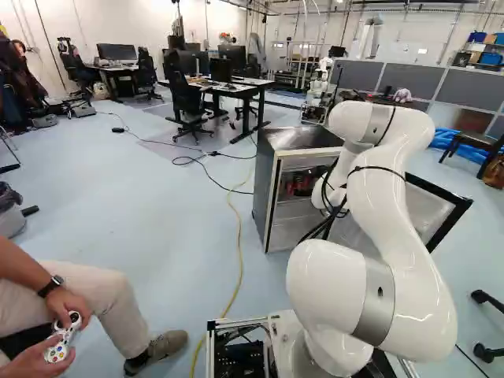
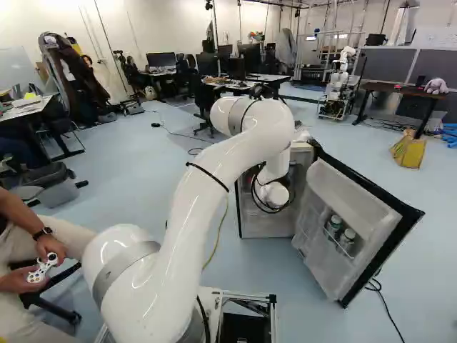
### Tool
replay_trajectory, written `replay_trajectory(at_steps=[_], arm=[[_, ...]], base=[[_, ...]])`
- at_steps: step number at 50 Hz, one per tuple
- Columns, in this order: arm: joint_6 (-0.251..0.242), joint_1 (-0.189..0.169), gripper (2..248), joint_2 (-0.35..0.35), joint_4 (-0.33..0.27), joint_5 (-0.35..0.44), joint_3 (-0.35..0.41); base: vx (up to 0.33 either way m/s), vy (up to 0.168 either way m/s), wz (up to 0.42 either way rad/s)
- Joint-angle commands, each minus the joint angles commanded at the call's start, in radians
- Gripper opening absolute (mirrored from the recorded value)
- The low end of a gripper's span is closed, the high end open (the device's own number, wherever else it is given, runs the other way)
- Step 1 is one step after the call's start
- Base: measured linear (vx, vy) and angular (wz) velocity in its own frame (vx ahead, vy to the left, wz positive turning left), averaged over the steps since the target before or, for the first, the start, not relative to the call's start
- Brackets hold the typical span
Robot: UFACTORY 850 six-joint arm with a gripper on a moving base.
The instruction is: Grab a drink from the fridge
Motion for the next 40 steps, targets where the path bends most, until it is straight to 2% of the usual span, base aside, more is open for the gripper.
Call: replay_trajectory(at_steps=[19,40], arm=[[0.000,0.000,247,-0.059,0.001,-0.001,-0.041],[0.000,0.000,247,-0.066,0.001,-0.001,-0.046]], base=[[0.000,0.000,0.000],[0.000,0.000,0.000]])
